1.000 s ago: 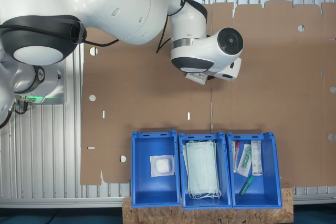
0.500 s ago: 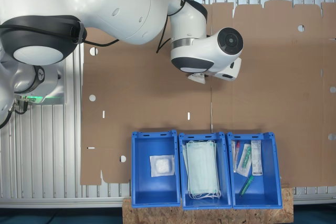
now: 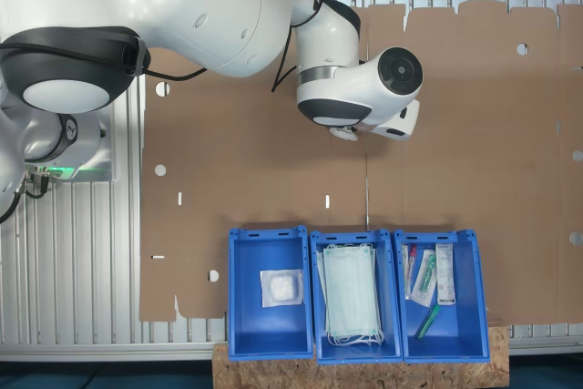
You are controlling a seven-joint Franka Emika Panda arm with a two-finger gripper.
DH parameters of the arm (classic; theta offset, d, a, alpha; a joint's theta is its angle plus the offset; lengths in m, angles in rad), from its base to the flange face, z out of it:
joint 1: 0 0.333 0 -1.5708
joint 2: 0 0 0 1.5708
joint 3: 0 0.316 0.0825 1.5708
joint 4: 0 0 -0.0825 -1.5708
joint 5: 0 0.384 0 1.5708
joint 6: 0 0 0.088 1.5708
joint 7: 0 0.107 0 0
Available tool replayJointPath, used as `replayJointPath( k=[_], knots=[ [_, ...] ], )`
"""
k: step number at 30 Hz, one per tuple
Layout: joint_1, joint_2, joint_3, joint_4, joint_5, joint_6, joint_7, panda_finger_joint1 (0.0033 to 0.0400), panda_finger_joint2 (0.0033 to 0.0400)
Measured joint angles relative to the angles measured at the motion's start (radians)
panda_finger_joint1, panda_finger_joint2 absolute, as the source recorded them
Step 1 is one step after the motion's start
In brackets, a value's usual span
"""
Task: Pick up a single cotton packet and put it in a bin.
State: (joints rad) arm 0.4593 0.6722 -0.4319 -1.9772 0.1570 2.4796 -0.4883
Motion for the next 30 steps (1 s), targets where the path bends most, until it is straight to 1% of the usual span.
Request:
replayJointPath(
  k=[20, 25, 30],
  knots=[
    [0.000, -0.002, 0.000, 0.000, 0.000, -0.002, 0.000, 0.0073, 0.0073],
    [0.000, -0.021, 0.001, 0.000, 0.000, -0.028, 0.000, 0.0073, 0.0073],
    [0.000, -0.069, 0.002, -0.001, 0.000, -0.077, 0.000, 0.0073, 0.0073]
  ],
)
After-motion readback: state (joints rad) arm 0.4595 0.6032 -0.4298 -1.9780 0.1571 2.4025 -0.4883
